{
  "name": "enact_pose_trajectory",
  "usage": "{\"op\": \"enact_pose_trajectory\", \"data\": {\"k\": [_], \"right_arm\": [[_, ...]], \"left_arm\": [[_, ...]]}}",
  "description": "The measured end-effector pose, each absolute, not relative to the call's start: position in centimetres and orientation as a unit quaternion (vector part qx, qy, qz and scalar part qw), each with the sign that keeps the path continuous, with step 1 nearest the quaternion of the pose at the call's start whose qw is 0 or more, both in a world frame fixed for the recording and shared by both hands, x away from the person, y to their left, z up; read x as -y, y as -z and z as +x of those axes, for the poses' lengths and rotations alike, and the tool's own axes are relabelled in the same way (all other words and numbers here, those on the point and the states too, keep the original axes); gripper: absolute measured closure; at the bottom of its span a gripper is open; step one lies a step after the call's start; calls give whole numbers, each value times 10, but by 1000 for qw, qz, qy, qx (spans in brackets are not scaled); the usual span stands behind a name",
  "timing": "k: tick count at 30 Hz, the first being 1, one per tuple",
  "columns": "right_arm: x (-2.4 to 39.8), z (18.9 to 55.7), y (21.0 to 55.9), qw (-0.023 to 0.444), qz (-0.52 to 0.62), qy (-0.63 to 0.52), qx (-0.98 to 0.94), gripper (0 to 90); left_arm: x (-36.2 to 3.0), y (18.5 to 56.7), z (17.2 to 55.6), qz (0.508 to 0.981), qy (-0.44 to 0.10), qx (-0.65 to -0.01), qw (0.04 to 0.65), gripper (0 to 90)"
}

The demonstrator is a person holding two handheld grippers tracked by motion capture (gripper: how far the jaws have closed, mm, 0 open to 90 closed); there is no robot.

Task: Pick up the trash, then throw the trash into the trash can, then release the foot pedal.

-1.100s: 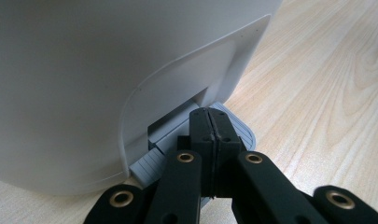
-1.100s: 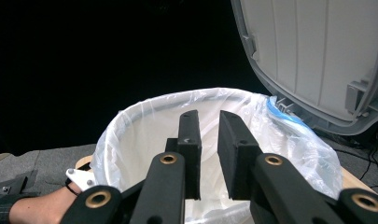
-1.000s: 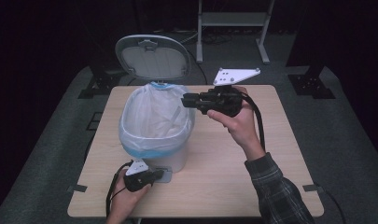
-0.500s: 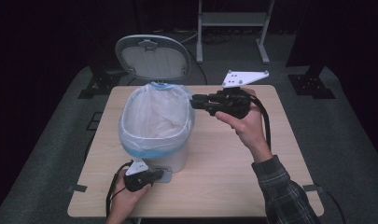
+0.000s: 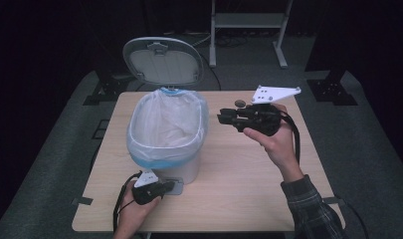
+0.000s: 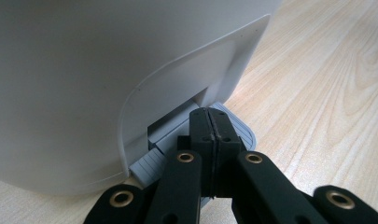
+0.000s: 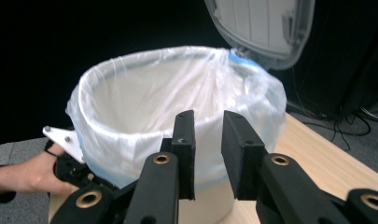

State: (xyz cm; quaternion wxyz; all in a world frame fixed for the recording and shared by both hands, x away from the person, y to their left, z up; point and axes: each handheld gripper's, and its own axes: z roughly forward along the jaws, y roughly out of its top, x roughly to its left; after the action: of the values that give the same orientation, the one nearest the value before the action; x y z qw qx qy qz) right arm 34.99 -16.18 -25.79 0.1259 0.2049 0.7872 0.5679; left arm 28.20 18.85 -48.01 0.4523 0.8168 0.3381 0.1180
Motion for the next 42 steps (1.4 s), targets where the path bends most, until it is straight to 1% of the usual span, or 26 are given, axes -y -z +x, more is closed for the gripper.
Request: {"op": "enact_pose_trajectory", "data": {"k": [6, 12, 13, 19, 23, 26, 27, 28, 29, 31, 32, 33, 34, 40, 42], "right_arm": [[172, 346, 269, 127, 217, -563, -787, 730], [186, 342, 280, 131, 231, -563, -782, 692], [191, 339, 285, 133, 236, -561, -782, 673], [202, 333, 297, 146, 246, -551, -784, 648], [214, 325, 314, 150, 264, -539, -786, 599], [222, 321, 326, 153, 277, -534, -784, 541], [222, 321, 326, 153, 277, -534, -784, 541], [224, 320, 329, 155, 279, -533, -784, 524], [228, 317, 337, 157, 287, -526, -785, 486], [230, 315, 340, 159, 290, -523, -785, 474], [234, 312, 347, 165, 296, -518, -785, 448], [234, 312, 347, 165, 296, -518, -785, 448], [239, 309, 354, 169, 303, -513, -785, 431], [249, 306, 369, 168, 321, -507, -782, 407], [251, 305, 374, 165, 327, -503, -783, 403]], "left_arm": [[-188, 480, 282, 816, -118, -338, 453, 900], [-188, 480, 282, 816, -119, -339, 453, 900], [-188, 480, 282, 816, -121, -339, 453, 900], [-187, 480, 281, 815, -123, -339, 453, 900], [-187, 480, 281, 816, -124, -339, 452, 900], [-187, 480, 280, 816, -125, -338, 453, 895], [-187, 480, 280, 816, -125, -338, 453, 893], [-187, 479, 280, 818, -127, -335, 450, 890], [-187, 479, 279, 819, -128, -334, 449, 887], [-187, 478, 279, 819, -127, -334, 448, 884], [-188, 478, 279, 820, -125, -335, 447, 864], [-188, 477, 278, 821, -126, -336, 444, 864], [-191, 475, 276, 820, -122, -337, 446, 842], [-196, 467, 269, 812, -120, -340, 459, 775], [-201, 459, 263, 810, -123, -341, 461, 739]]}}
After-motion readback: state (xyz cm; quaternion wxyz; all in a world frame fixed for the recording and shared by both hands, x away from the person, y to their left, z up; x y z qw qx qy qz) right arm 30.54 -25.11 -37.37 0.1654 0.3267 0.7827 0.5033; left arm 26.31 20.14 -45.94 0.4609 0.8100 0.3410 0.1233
